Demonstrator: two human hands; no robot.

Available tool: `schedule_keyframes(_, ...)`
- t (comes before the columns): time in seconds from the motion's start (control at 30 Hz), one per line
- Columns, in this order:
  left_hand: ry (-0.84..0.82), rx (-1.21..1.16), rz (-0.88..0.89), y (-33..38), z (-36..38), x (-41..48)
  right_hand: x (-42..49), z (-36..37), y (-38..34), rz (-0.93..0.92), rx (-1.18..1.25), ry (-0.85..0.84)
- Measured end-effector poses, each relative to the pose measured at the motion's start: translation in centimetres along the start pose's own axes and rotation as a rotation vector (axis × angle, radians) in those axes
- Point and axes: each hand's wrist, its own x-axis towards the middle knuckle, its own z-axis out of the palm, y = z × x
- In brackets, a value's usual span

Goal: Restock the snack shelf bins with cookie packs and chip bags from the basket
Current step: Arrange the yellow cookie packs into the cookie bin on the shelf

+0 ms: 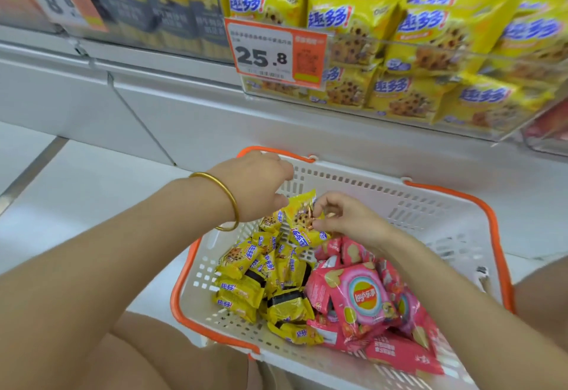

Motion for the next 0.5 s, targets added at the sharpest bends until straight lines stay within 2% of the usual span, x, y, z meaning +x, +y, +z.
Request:
schedule_keyframes(0.17,0.054,-0.31,0.011,2.6,-1.7,1.3,-3.6,-2.9,-6.5,-0.155,0.059,0.008)
schedule_keyframes(0.27,0.22,-0.456,0.017,3.4,-3.8,1.4,-6.3,-4.8,-9.4,-0.223,0.102,0.073)
schedule_keyframes(0.37,0.403,-0.712,0.126,3.9,-6.8,0.7,-8.9,-6.5,-12.7,-0.305,0.149,0.184)
schedule_keyframes(0.5,0.69,-1.003,0.211,4.4,-9.8,-0.1,-10.1,-8.5,-17.1,-0.463,0.078,0.351)
